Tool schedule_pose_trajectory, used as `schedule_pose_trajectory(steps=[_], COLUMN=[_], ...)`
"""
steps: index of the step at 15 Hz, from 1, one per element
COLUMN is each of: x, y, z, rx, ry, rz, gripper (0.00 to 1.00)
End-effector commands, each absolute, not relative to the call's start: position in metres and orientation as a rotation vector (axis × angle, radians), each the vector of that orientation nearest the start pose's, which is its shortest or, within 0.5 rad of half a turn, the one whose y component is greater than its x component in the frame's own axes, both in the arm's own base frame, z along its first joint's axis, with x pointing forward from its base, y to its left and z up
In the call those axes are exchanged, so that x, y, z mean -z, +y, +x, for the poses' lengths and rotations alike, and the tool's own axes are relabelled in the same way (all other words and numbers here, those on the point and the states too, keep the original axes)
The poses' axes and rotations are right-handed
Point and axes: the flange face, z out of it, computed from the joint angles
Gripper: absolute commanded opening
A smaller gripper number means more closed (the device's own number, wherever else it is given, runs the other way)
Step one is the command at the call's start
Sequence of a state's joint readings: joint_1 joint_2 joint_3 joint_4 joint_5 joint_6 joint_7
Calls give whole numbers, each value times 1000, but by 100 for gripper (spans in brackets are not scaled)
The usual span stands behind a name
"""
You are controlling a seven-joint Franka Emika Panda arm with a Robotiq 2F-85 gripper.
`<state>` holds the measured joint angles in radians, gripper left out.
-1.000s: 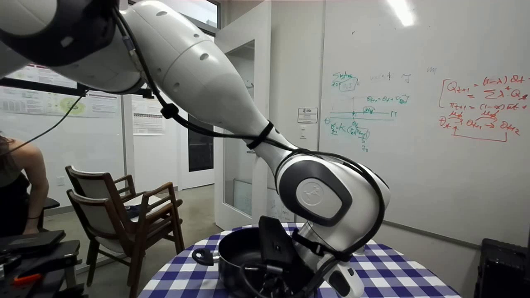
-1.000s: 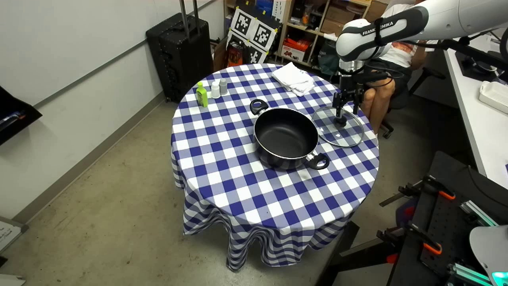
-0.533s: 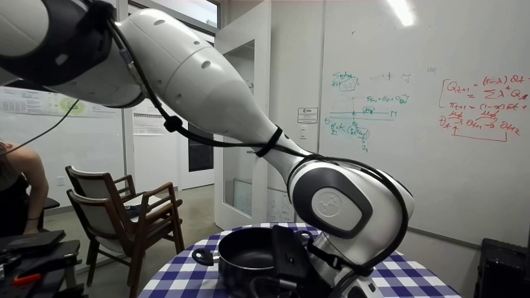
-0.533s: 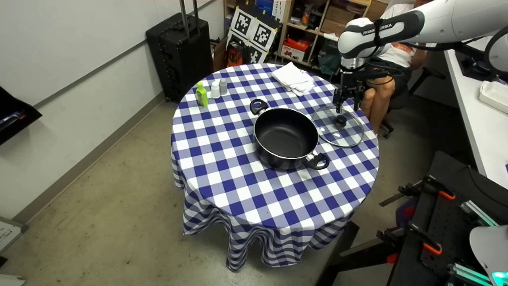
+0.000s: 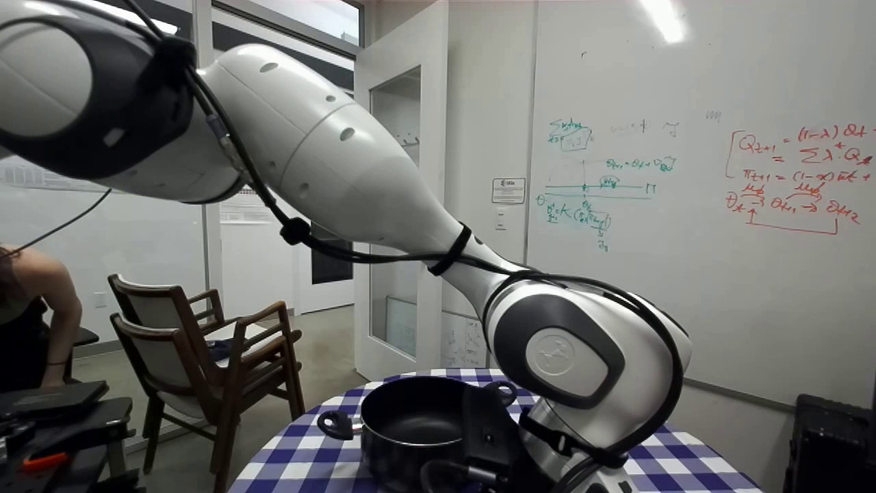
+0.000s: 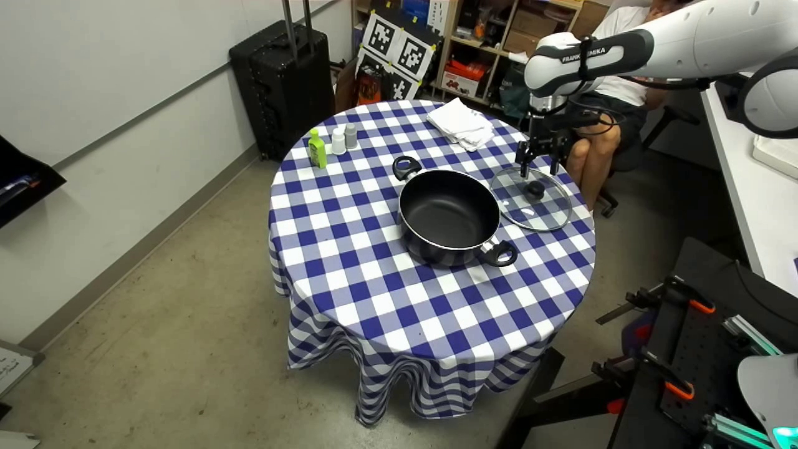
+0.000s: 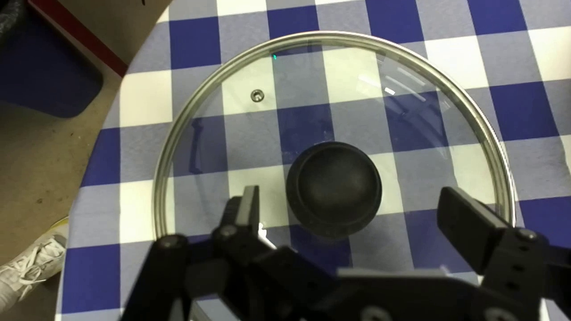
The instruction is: Put the lid on the pot.
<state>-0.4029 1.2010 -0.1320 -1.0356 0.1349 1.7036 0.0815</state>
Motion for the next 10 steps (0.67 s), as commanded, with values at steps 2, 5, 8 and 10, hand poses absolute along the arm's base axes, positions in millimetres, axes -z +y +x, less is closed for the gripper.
schedule_pose_trajectory(steps=[2,5,8,10], x=[-45,-36,-33,-31], y=[-317,-320,-322,-322], z=[631,629,626,624], rx=[-794,-810,-829,-862], ry=[956,976,984,979], rz=[-2789,-2787,-2787,-2787], gripper=[100,100,100,100])
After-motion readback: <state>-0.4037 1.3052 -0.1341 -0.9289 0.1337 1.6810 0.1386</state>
